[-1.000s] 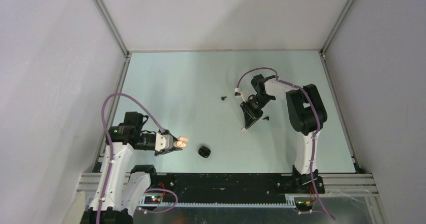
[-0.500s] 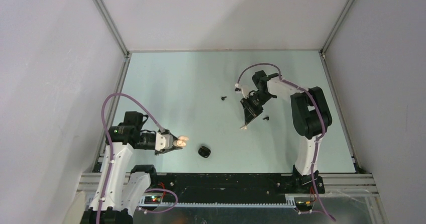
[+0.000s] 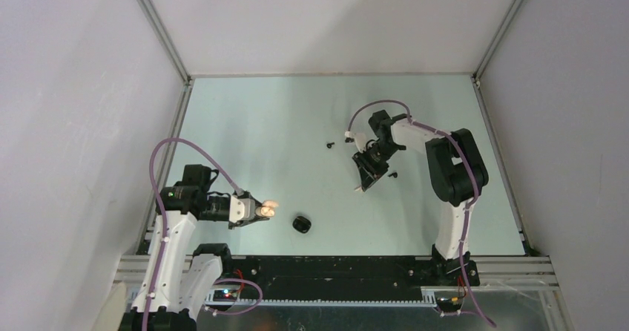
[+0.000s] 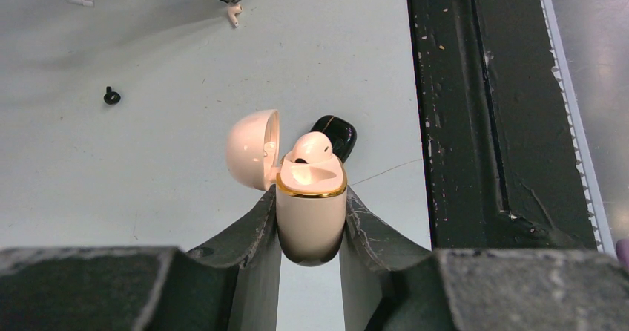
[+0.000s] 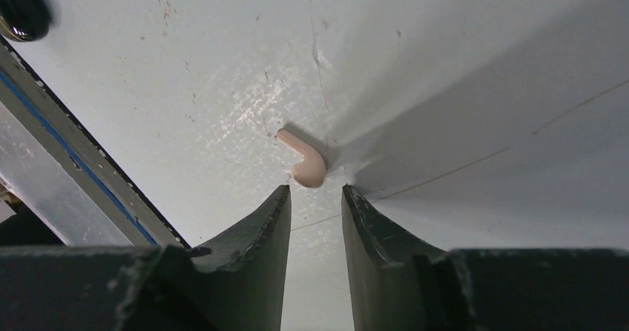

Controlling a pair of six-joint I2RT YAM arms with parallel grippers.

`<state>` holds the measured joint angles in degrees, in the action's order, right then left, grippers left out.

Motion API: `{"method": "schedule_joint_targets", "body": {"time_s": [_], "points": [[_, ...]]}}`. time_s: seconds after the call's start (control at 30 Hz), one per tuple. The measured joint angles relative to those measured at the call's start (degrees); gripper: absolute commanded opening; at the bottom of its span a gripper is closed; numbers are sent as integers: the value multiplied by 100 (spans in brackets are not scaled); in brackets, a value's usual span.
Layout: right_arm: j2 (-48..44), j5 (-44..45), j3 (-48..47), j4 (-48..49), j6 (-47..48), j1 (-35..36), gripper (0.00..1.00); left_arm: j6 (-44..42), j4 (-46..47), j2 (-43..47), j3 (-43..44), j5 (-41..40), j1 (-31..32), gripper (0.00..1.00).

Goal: Insert the wireless bluetooth earbuds into the charging case
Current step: Pick up the earbud from the center of the board.

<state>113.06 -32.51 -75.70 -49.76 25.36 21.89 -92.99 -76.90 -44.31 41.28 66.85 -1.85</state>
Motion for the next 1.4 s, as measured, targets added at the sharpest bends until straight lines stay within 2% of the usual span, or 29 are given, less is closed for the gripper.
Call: {"method": "schedule_joint_targets", "body": {"time_s": [0.43, 0.9, 1.4], "points": [[2, 107, 46, 35, -120, 190, 39, 2, 15, 46, 0, 0, 0, 3], [2, 330, 46, 103, -444, 262, 34, 2, 15, 52, 0, 0, 0, 2], [-2, 490, 33, 125, -638, 332, 34, 0, 13, 63, 0, 0, 0, 2]]}}
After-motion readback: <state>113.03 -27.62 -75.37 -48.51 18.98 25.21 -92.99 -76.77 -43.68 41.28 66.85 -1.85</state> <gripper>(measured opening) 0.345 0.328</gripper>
